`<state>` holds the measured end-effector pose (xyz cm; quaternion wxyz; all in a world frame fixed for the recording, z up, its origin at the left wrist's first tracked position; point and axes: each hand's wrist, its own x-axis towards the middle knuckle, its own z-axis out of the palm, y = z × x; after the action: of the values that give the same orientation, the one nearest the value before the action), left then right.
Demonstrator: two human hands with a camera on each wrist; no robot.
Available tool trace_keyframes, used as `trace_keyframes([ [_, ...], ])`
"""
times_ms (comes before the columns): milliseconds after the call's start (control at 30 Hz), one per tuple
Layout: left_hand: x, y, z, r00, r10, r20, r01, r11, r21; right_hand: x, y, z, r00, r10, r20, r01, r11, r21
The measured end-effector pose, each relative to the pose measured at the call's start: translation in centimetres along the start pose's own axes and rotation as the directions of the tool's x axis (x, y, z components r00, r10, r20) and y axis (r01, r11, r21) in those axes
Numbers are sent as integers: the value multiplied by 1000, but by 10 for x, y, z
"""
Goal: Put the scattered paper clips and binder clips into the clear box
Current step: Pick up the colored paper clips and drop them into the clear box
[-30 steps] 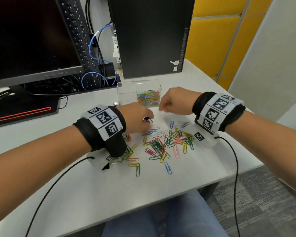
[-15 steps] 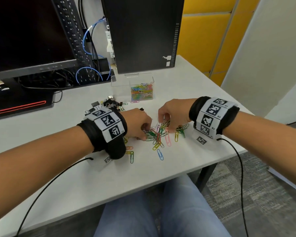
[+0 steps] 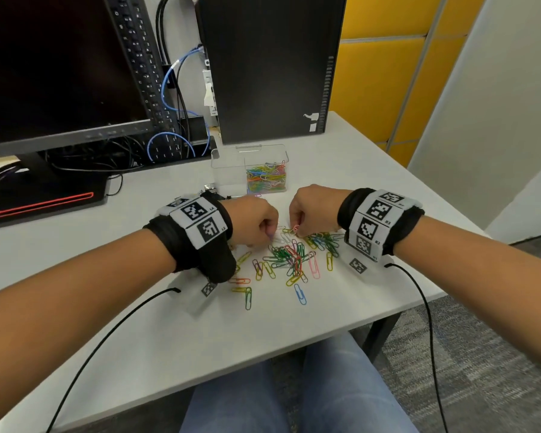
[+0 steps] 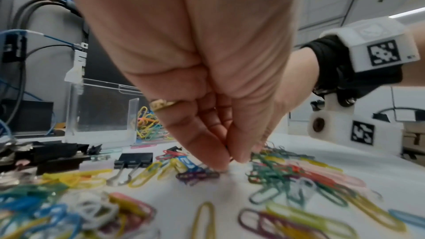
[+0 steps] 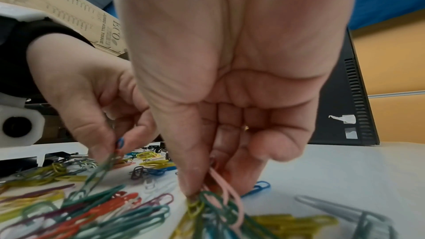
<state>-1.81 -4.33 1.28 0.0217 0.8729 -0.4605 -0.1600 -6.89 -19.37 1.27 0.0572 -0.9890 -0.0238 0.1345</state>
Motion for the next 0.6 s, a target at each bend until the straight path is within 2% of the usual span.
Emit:
trace_keyframes([
  [133,5,-15,-14,991,-42,-128,33,997,-76,4,4,2,1000,11,-13,-11,998,61],
  [233,14,-25,-25,965,-89,-247,52,987,-153,7,7,3,999,20,-37,-16,994,112],
  [300,24,-31,-30,921,-147,-360,77,977,-200,10,9,2,999,22,-44,-17,992,124],
  [400,42,-40,-34,821,-243,-516,116,957,-265,13,11,1,998,29,-49,-21,988,150],
  [500,59,-47,-34,727,-329,-603,121,925,-359,15,13,0,998,24,-65,-11,983,184],
  [600,69,-51,-33,678,-373,-633,120,906,-405,16,16,-4,994,14,-112,14,969,247],
])
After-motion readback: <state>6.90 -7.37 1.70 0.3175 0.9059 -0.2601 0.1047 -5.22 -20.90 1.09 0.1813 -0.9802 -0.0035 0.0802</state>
